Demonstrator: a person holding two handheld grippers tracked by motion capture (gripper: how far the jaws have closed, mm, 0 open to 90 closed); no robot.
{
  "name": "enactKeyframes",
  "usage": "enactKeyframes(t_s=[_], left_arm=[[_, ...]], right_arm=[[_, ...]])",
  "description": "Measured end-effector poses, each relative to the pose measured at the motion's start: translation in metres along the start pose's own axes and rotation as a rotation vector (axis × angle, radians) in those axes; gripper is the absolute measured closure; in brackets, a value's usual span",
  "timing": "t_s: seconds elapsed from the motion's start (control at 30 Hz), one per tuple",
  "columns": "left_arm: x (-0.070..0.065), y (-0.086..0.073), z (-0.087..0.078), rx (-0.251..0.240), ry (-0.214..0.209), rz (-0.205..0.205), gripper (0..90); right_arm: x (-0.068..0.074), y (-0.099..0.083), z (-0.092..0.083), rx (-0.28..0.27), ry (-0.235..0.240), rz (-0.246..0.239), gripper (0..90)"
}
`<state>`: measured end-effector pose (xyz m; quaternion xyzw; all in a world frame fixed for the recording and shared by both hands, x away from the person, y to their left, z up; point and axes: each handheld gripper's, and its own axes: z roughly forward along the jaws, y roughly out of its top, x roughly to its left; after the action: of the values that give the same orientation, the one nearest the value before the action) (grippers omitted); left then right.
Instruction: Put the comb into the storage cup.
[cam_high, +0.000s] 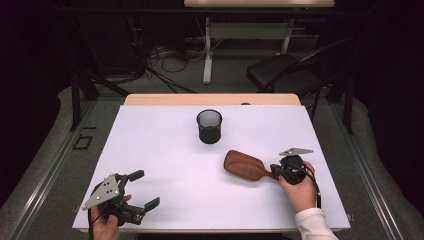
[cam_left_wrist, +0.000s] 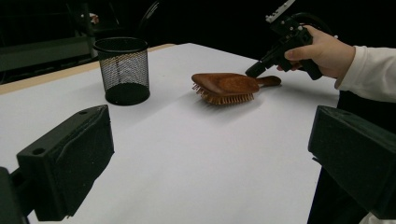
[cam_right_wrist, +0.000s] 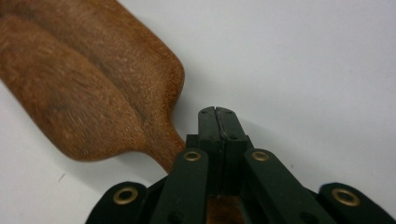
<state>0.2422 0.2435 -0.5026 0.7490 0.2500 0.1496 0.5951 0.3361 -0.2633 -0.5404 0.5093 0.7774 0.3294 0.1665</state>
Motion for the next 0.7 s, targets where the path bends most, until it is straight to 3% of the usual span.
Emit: enactKeyframes(t_s=[0.7], left_arm=[[0.0, 0.0, -0.001, -0.004, -0.004, 0.003, 0.2]], right_arm=[[0.019, -0.021, -0.012, -0.005, 0.046, 0.015, 90.0]])
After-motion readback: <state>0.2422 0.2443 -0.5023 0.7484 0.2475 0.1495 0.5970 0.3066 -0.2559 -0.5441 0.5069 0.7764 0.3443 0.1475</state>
